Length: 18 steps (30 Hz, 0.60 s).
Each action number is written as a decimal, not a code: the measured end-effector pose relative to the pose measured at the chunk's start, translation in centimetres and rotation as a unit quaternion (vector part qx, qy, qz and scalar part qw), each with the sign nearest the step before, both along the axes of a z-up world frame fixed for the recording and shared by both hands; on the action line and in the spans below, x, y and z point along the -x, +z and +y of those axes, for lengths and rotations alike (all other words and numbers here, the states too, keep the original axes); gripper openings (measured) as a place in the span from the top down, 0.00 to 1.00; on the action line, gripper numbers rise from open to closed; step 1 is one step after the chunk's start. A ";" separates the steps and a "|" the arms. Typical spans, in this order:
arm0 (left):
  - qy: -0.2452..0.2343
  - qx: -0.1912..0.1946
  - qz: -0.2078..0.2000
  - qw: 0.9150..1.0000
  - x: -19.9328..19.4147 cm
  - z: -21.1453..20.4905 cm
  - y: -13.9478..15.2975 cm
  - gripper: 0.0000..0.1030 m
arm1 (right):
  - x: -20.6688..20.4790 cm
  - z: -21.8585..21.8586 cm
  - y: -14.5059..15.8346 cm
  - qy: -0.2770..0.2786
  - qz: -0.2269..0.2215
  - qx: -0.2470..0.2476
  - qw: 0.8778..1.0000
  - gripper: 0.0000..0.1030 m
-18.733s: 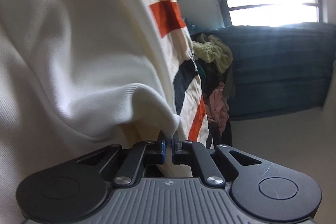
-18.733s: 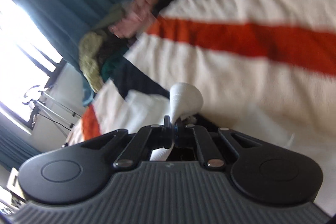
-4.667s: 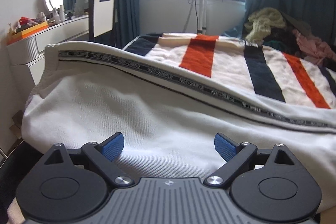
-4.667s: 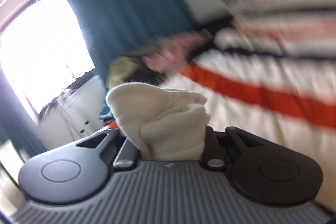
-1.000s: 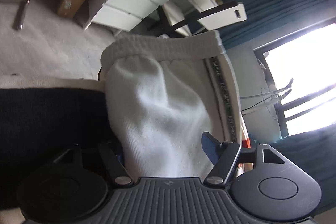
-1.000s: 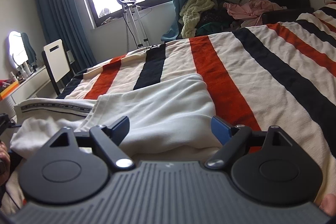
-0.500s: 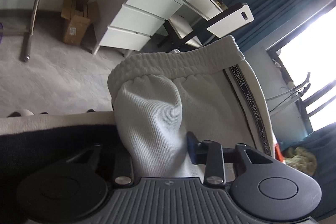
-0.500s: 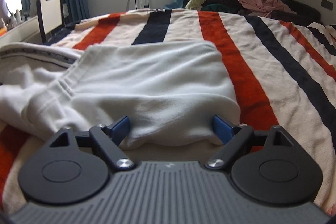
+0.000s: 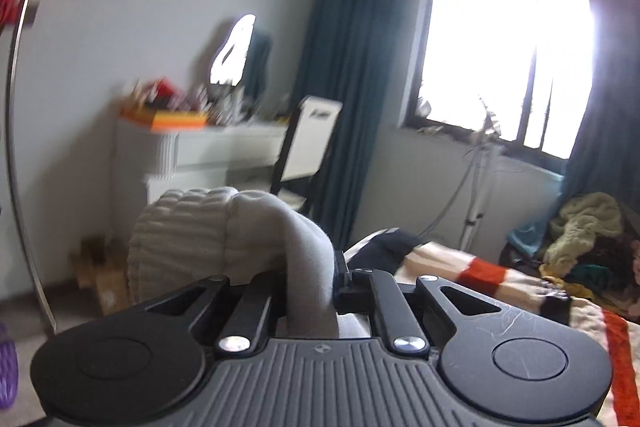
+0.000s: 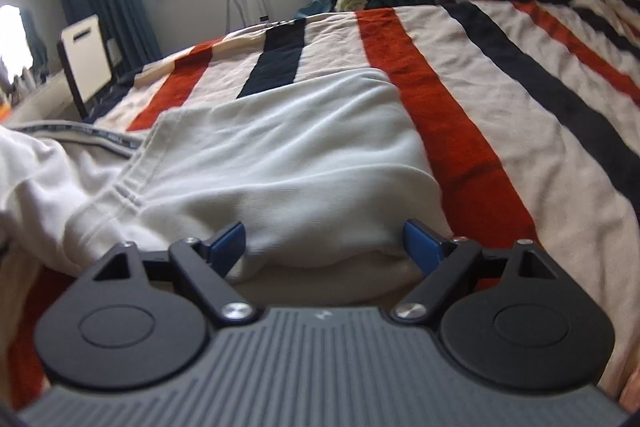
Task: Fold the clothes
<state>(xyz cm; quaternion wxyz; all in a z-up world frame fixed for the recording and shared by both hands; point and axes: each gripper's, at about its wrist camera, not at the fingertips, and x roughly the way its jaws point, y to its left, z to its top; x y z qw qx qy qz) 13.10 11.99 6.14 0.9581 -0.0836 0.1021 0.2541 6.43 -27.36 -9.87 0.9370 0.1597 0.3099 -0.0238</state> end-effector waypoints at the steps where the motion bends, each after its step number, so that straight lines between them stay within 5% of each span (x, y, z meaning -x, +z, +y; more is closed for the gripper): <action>1: -0.011 -0.022 -0.008 1.000 0.0 -2.3 0.6 0.92 | 0.4 -0.8 0.2 -0.010 0.000 -0.014 1.000 0.15; 5: -0.074 -0.084 -0.037 0.993 0.6 -12.3 1.0 0.92 | 1.8 -4.2 0.8 -0.052 -0.002 -0.068 0.996 0.15; 10: -0.177 -0.111 -0.036 0.977 2.4 -24.6 -2.7 0.91 | 3.9 -8.4 1.5 -0.110 -0.006 -0.114 0.987 0.15; 14: -0.259 -0.106 0.027 0.959 3.8 -32.8 -8.8 0.91 | 5.8 -11.1 1.7 -0.162 -0.016 -0.122 0.979 0.15; 18: -0.337 -0.070 0.120 0.931 3.2 -35.0 -14.2 0.89 | 6.8 -12.5 1.7 -0.193 -0.029 -0.134 0.972 0.15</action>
